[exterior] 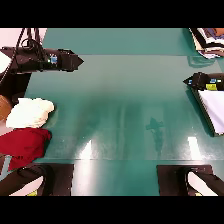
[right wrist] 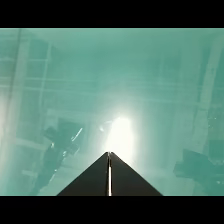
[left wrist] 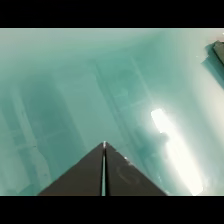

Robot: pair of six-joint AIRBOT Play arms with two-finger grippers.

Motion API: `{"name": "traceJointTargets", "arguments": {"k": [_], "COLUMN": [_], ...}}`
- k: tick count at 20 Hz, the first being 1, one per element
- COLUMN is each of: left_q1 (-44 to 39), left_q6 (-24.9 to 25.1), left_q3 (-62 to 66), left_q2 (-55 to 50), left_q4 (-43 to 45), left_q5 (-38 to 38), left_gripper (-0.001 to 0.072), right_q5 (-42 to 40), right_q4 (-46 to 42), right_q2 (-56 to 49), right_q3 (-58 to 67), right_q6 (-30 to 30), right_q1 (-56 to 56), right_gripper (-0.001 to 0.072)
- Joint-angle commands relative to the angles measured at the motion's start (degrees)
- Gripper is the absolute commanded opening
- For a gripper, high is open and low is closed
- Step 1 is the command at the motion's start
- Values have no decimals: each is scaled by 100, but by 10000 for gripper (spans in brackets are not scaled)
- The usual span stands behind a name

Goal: Fold the shirts.

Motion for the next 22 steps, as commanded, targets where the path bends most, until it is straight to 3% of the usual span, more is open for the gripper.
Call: {"name": "traceJointTargets", "arguments": {"k": [1, 15, 16, 17, 18, 22], "left_q1": [0, 17, 68, 164, 275, 833], "left_q6": [0, 114, 269, 243, 57, -518], "left_q3": [-2, 0, 0, 0, -2, -382], "left_q2": [0, 0, 15, 24, 24, 24], "left_q4": [2, 61, 177, 476, 828, 3270], "left_q5": [2, 227, 85, -197, -588, -2286], "left_gripper": [28, 29, 126, 502, 654, 654], "right_q5": [7, 125, 136, 131, 133, 133], "right_q4": [0, 0, -2, -2, 0, 0], "right_q2": [-2, -2, -2, -2, -2, -2], "right_q3": [-2, -2, -2, -2, -2, -2], "right_q6": [4, 4, 4, 4, 4, 4], "right_q1": [2, 7, 7, 7, 7, 7], "right_gripper": [18, 18, 18, 18, 18, 18]}}
